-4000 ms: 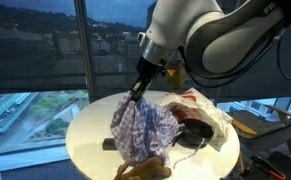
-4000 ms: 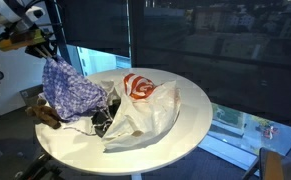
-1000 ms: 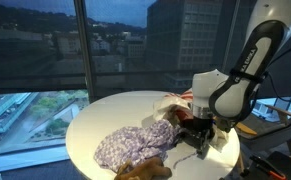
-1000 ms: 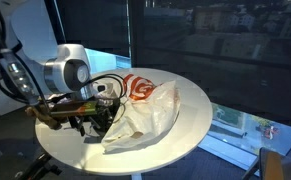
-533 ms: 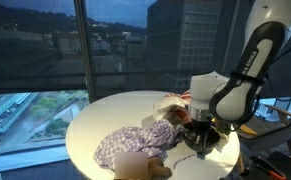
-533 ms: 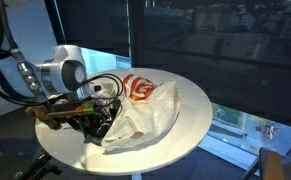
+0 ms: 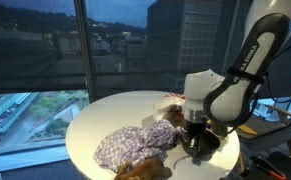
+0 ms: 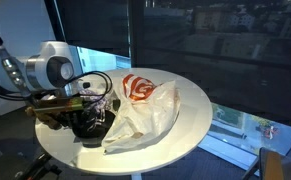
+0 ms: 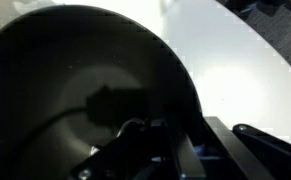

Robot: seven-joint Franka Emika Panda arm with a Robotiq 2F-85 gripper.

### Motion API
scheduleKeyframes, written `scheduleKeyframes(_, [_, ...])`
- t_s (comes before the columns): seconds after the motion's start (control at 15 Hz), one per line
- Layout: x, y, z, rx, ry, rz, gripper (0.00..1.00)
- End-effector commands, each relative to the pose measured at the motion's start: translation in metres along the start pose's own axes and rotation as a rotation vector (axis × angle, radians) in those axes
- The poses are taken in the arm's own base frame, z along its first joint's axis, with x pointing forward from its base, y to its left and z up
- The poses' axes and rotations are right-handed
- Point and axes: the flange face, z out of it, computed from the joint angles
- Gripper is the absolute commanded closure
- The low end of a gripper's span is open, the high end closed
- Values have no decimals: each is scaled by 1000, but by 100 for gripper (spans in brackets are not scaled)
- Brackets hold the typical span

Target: Take all the objects out of the carrier bag

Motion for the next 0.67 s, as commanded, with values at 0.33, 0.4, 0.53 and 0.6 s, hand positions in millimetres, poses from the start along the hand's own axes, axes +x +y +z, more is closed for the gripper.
scheduleKeyframes(0.33, [16,-80,-54,-6,140,-170,84])
scheduleKeyframes(0.4, [21,-89,-59,-11,158,-194,84])
scheduleKeyframes(0.53, [28,-104,-64,-21,187,-231,85])
scheduleKeyframes(0.6, [30,-109,-63,-24,192,-246,84])
